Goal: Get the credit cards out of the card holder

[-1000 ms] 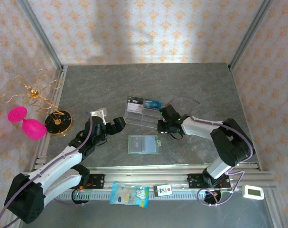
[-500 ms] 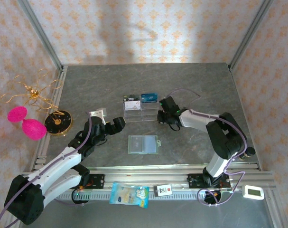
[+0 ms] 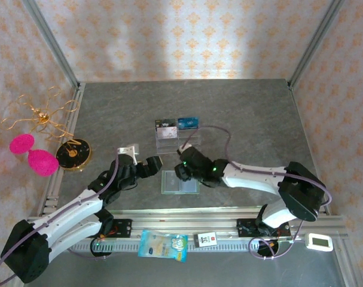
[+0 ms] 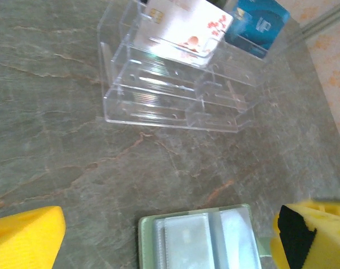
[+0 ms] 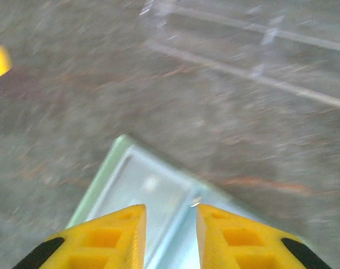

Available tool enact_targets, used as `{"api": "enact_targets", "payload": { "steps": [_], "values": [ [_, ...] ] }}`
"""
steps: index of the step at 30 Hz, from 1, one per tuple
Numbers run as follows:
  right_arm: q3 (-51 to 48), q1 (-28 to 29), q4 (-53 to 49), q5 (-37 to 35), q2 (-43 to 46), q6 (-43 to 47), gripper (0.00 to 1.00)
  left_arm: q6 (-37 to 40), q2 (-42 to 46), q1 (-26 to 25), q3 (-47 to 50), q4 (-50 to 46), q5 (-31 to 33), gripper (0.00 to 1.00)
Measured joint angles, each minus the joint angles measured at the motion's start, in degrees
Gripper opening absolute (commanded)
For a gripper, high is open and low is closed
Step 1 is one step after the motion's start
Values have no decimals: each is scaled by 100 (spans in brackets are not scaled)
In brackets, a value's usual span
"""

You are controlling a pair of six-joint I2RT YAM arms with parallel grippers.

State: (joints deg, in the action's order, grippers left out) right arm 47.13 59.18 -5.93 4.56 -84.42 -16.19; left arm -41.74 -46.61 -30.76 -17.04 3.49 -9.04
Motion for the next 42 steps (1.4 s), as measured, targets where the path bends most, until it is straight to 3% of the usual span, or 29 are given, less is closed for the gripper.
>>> {"api": "enact_targets", "payload": {
  "steps": [8,22,27,29,31,33,36,42],
  "values": [
    [291,612,-24,-485,-946,35,33,-240,645,0,205,-127,264,98],
    [1113,955,-573,-940,-1600,-31,36,-208,765,4,354,-264,393,96],
    [1163,1023,-721,-1005,-1864,-31,32,-173,782,0,376,-280,345,92],
    [1224,1045,-723,-1043,-1906,-42,24,-168,791,0,376,-278,323,89],
    [1224,1054,-715,-1115,-1921,-92,8,-168,791,-2,376,-280,271,86],
    [1180,1054,-662,-1204,-1910,-129,0,-170,785,-44,376,-273,219,83],
    [920,1054,-372,-1235,-1768,-179,0,-186,706,-219,420,-201,179,76],
    [133,1016,321,-1134,-1176,-315,0,-319,136,-627,557,87,48,39]
  ]
}}
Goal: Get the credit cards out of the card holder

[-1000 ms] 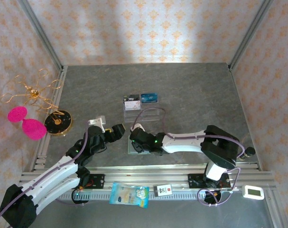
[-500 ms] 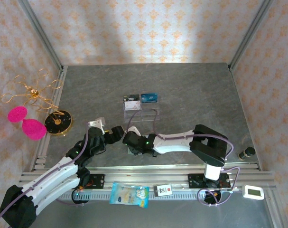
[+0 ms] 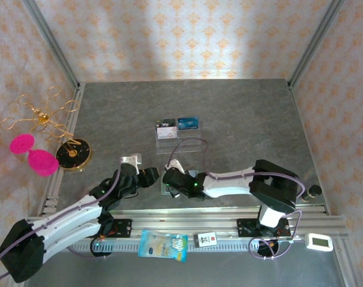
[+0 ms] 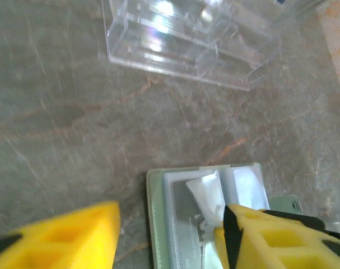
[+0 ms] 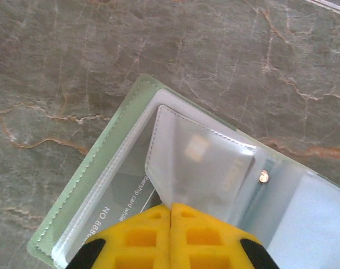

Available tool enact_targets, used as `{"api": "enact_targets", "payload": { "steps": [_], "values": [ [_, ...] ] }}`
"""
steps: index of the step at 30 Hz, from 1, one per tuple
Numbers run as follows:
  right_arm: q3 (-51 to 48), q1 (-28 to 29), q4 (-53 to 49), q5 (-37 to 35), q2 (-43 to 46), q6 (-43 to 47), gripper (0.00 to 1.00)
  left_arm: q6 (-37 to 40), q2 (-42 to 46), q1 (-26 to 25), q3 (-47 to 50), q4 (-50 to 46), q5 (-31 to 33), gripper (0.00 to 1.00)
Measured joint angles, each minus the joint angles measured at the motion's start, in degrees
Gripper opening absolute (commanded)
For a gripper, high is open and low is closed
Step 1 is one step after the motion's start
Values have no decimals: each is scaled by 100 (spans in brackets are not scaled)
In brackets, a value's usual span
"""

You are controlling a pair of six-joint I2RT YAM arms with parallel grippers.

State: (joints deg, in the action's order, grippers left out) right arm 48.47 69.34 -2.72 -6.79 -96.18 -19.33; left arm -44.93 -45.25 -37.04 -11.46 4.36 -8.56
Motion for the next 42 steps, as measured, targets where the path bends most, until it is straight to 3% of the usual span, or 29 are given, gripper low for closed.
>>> {"api": "enact_targets", "payload": {
  "steps": [5,11,15,17,32,37,40,42],
  "values": [
    [-223,-39,450,92,177,-66,0,-39,-501,-201,2,271,-57,21],
    [-575,-39,844,120,389,-190,0,-15,-1204,-413,-111,525,-151,19],
    [-750,-39,1064,122,595,-284,21,7,-1808,-533,-367,710,-203,20],
    [-868,-39,1165,111,730,-354,25,44,-2111,-638,-577,756,-223,20],
    [-2251,-105,597,-1217,3799,-1434,28,343,-4103,-1471,-2164,901,-693,22],
    [-2251,-249,542,-929,3842,-1429,23,286,-3370,-1377,-1908,752,-466,30],
    [-2184,-529,660,-210,3595,-1333,20,223,-2544,-1058,-1550,719,-282,17],
    [-2015,-721,741,332,3285,-1268,20,245,-2216,-807,-1329,675,-219,14]
  ]
}}
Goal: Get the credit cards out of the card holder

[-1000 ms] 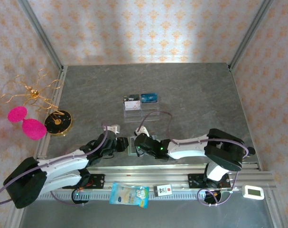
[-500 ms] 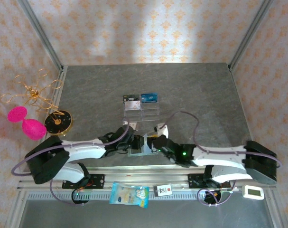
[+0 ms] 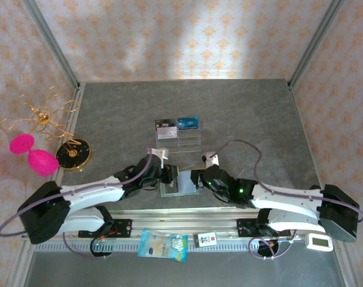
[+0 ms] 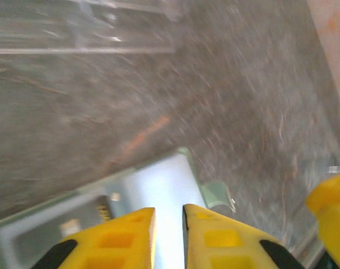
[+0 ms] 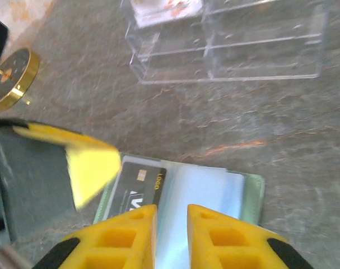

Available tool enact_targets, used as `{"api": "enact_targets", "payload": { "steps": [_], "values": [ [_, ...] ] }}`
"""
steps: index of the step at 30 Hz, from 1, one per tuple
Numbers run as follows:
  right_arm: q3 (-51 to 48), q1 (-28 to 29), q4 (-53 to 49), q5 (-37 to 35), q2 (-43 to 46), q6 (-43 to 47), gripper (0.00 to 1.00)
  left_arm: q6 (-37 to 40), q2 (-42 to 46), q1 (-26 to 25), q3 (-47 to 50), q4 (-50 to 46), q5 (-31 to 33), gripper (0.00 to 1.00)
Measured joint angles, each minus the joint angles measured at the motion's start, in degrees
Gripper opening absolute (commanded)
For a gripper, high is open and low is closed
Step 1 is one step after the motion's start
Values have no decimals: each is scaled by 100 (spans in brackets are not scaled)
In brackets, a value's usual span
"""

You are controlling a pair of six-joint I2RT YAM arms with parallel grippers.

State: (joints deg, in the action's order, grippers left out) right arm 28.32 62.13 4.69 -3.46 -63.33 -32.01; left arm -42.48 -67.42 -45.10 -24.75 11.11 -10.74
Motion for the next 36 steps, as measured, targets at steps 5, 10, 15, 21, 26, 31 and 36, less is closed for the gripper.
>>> {"api": "enact_targets", "payload": {
  "steps": [5,10,15,21,26,31,36],
  "values": [
    [745,-251,315,1432,-1102,122,17,55,52,170,308,-219,66,12],
    [1080,-564,614,2420,-2079,-46,16,111,-68,170,345,-317,125,5],
    [1080,-756,586,2745,-2549,-295,16,208,-59,170,450,-326,201,4],
    [1080,-798,577,2765,-2673,-507,17,249,-98,170,603,-310,157,6],
    [1080,-798,553,2745,-2782,-592,20,247,-184,127,627,-291,105,9],
    [1080,-798,472,2660,-2820,-610,20,249,-254,85,629,-264,111,5],
    [1080,-798,323,2531,-2820,-612,21,249,-295,85,627,-221,120,5]
  ]
}}
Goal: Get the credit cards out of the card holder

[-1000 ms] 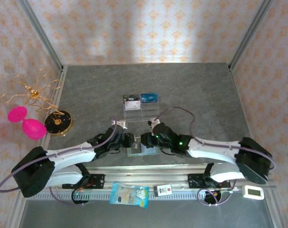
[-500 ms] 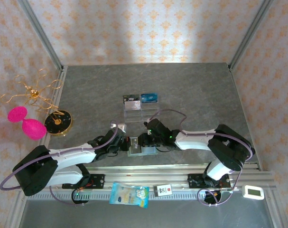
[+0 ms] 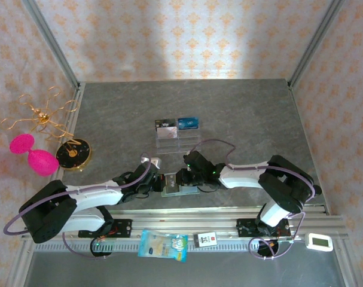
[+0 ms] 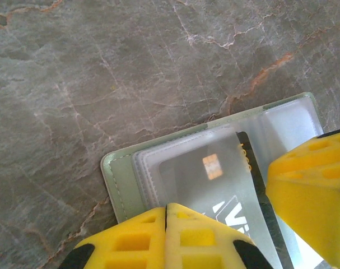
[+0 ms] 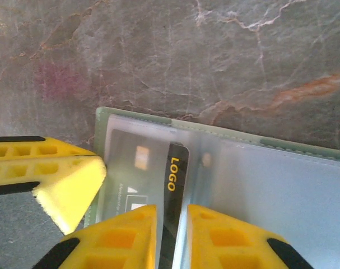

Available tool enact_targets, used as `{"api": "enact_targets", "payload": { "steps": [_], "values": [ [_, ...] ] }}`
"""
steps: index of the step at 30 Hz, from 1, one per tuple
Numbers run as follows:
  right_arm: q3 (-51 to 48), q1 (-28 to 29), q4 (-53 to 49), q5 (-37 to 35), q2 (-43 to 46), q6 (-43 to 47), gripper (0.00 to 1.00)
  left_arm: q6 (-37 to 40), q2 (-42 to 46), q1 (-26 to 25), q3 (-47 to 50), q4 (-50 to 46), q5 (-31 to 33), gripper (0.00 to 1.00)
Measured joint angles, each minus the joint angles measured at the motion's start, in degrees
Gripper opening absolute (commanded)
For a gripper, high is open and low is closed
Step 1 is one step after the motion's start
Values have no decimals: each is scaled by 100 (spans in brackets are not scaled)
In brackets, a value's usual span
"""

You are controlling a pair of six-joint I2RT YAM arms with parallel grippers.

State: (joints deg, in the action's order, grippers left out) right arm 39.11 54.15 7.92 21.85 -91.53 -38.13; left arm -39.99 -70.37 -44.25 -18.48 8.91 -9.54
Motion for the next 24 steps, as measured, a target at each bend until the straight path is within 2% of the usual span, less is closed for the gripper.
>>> {"api": "enact_targets", "payload": {
  "steps": [7,10,12,24],
  "values": [
    [0,0,74,61,-114,0,18,0,-107,-101,0,160,44,0],
    [-2,-24,85,70,-157,-31,6,-2,-181,-151,-2,260,107,0],
    [-15,-50,68,66,-160,-59,3,-2,-188,-151,-2,269,127,0],
    [-455,-31,243,-155,284,-295,0,0,-179,-199,0,282,98,0]
  ]
}}
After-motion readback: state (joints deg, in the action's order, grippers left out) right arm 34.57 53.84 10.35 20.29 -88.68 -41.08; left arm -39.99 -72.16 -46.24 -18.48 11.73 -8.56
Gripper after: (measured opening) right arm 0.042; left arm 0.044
